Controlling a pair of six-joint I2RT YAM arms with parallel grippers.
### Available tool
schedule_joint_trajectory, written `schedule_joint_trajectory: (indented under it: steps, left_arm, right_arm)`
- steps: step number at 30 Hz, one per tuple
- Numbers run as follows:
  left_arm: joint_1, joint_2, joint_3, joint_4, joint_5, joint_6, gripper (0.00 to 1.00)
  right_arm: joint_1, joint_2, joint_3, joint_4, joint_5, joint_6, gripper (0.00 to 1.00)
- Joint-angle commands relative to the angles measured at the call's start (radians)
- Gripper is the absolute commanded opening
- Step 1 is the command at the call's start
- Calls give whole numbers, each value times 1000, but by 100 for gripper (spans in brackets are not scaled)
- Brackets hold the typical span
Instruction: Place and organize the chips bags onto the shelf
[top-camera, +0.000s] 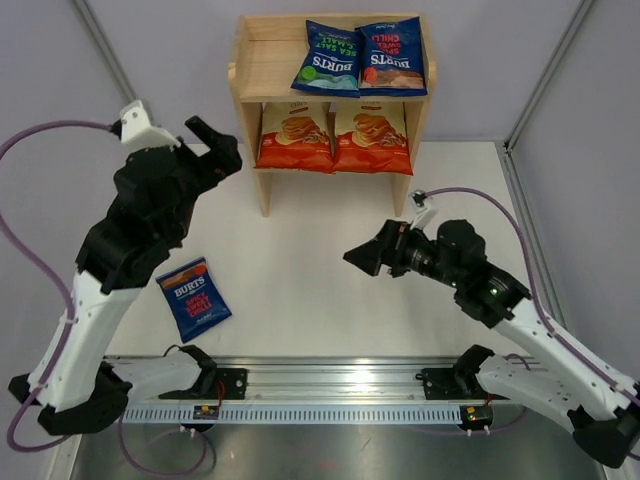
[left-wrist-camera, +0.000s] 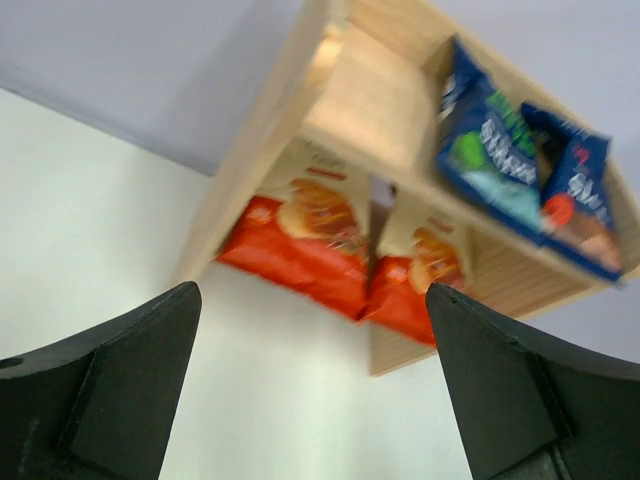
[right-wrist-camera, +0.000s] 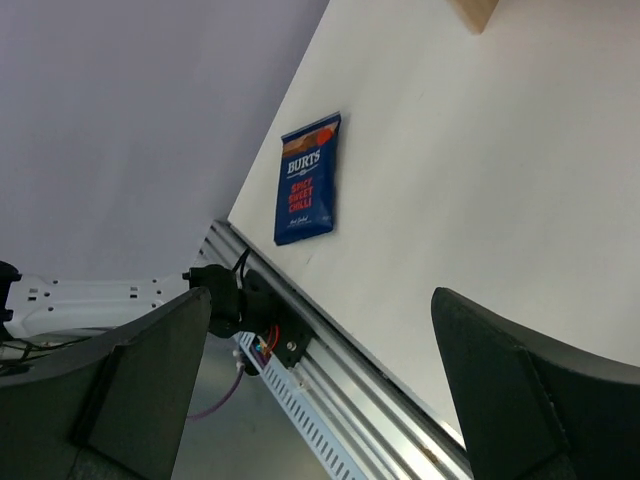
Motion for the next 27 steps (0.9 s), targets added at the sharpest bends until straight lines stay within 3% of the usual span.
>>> schedule_joint_trajectory:
  steps: [1, 7, 12, 20, 27]
  left_arm:
    - [5, -151, -112, -126, -20, 113, 99]
    - [5, -389, -329, -254, 15, 200, 99]
    - [5, -575, -497, -277, 46, 269, 99]
    - [5, -797, -741, -221, -181, 246, 99]
    - [5, -937, -827, -195, -220, 229, 99]
  right_arm:
    - [1, 133, -20, 274, -152, 117, 100]
    - [147, 424, -29, 452, -25, 187, 98]
    - [274, 732, 55, 567, 47, 242, 88]
    - [389, 1194, 435, 537, 0, 190, 61]
    - [440, 1493, 745, 393, -79, 161, 56]
